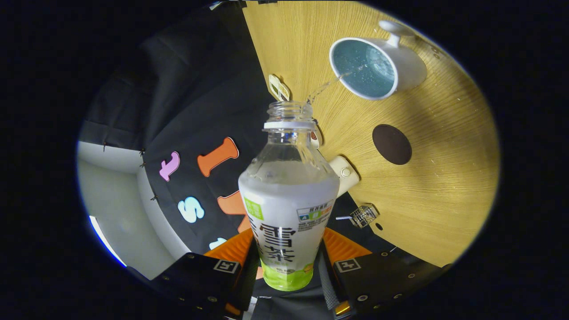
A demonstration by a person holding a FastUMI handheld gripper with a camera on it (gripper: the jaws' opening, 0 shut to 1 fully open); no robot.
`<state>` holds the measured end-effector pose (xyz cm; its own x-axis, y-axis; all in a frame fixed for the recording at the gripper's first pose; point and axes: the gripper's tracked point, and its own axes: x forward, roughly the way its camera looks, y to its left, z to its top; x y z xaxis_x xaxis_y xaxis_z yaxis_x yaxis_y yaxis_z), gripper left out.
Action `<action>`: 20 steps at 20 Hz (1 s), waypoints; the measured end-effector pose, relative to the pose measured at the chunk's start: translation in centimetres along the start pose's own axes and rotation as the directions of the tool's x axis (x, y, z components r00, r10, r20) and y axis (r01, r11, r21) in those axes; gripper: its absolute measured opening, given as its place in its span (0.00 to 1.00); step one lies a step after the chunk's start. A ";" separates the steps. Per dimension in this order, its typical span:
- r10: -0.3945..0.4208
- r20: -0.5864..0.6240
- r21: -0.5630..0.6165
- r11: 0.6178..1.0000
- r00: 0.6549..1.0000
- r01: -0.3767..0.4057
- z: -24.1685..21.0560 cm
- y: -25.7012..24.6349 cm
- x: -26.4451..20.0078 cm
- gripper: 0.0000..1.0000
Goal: Take the bottle from table, then pour the juice into the cup, finally place the bottle on the coaster
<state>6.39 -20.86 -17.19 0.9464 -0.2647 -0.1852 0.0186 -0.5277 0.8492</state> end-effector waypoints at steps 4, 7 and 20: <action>0.021 -0.002 0.025 0.999 1.000 -0.021 0.2 0.2 -0.1 0.64; 0.018 0.005 0.005 1.000 1.000 -0.018 0.2 0.2 0.2 0.64; -0.035 -0.056 -0.411 0.912 0.998 0.009 -2.5 -1.3 0.6 0.63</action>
<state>7.77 -18.31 -17.13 0.9617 -0.2009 -0.1866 0.1577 -0.1516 0.9758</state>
